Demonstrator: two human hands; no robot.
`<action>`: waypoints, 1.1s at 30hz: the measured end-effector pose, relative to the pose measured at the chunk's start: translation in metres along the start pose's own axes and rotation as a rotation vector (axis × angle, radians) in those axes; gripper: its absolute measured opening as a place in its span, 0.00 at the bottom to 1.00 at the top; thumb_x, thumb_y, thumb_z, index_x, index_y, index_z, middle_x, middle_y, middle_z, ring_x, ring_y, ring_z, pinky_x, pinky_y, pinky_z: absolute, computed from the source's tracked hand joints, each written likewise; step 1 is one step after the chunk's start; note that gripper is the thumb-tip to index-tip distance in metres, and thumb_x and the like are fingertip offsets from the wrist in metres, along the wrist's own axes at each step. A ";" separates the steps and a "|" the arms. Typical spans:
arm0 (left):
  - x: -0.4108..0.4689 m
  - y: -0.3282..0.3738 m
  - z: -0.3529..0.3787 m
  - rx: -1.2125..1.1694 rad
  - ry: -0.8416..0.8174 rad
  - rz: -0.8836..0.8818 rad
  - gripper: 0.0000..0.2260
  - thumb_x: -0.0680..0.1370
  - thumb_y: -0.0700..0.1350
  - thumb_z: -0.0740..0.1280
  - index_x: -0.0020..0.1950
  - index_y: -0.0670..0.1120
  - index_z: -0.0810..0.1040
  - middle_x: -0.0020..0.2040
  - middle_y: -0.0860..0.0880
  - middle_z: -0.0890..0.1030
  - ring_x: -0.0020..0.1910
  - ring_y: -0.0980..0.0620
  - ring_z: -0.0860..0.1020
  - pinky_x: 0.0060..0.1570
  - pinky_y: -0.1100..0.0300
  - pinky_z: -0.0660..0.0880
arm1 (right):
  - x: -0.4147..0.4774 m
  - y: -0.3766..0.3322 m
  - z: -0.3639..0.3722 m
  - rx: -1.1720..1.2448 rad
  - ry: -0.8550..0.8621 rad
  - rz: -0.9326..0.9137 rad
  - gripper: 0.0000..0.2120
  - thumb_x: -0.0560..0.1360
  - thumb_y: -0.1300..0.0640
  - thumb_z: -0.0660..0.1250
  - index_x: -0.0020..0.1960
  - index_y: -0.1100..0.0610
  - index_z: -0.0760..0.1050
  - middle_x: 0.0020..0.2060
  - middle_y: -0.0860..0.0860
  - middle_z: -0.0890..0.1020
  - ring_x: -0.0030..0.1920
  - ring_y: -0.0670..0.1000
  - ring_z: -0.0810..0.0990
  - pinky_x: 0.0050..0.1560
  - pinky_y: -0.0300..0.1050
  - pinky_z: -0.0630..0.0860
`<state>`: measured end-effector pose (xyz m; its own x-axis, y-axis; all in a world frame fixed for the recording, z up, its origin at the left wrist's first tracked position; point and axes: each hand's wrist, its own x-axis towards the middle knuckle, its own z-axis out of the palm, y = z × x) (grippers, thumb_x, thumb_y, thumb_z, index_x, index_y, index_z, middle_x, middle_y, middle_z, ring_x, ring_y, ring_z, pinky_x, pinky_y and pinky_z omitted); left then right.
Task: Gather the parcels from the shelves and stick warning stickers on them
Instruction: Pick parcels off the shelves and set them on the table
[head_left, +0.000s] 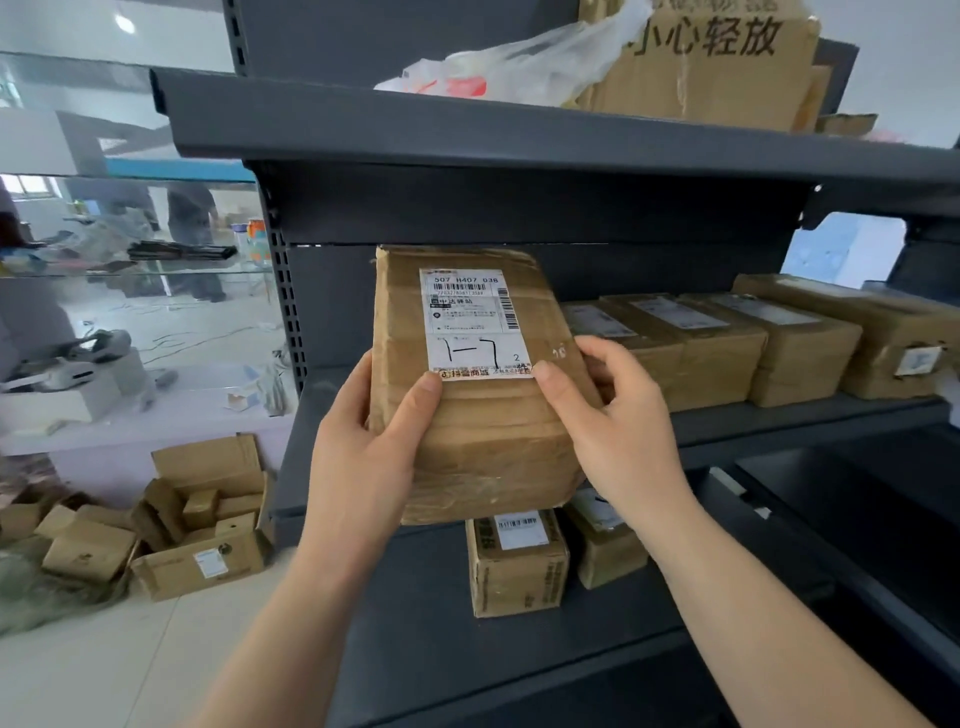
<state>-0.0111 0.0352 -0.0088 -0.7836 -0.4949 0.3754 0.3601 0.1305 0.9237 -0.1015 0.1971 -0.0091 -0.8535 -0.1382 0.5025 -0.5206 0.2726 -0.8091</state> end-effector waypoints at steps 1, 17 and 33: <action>-0.009 0.003 0.001 -0.008 -0.013 -0.003 0.13 0.76 0.53 0.68 0.60 0.59 0.77 0.53 0.58 0.84 0.52 0.55 0.82 0.55 0.48 0.77 | -0.009 -0.002 -0.006 0.007 0.007 0.004 0.30 0.68 0.32 0.65 0.65 0.44 0.70 0.58 0.45 0.76 0.59 0.45 0.75 0.58 0.52 0.76; -0.222 0.032 0.087 -0.102 -0.231 -0.115 0.16 0.76 0.53 0.68 0.64 0.60 0.75 0.54 0.62 0.82 0.53 0.62 0.80 0.55 0.57 0.75 | -0.213 -0.013 -0.178 0.085 0.191 0.143 0.13 0.74 0.50 0.70 0.57 0.45 0.73 0.49 0.40 0.82 0.50 0.39 0.80 0.49 0.41 0.77; -0.388 0.048 0.253 -0.229 -0.830 -0.297 0.12 0.76 0.56 0.67 0.58 0.68 0.73 0.54 0.65 0.80 0.52 0.63 0.80 0.58 0.52 0.76 | -0.389 -0.005 -0.378 -0.134 0.737 0.399 0.14 0.74 0.51 0.70 0.58 0.44 0.72 0.50 0.37 0.79 0.49 0.34 0.77 0.51 0.39 0.74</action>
<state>0.1820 0.4512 -0.0909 -0.9412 0.3076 0.1401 0.1073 -0.1210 0.9868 0.2427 0.6091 -0.0861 -0.7136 0.6355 0.2948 -0.1373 0.2857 -0.9484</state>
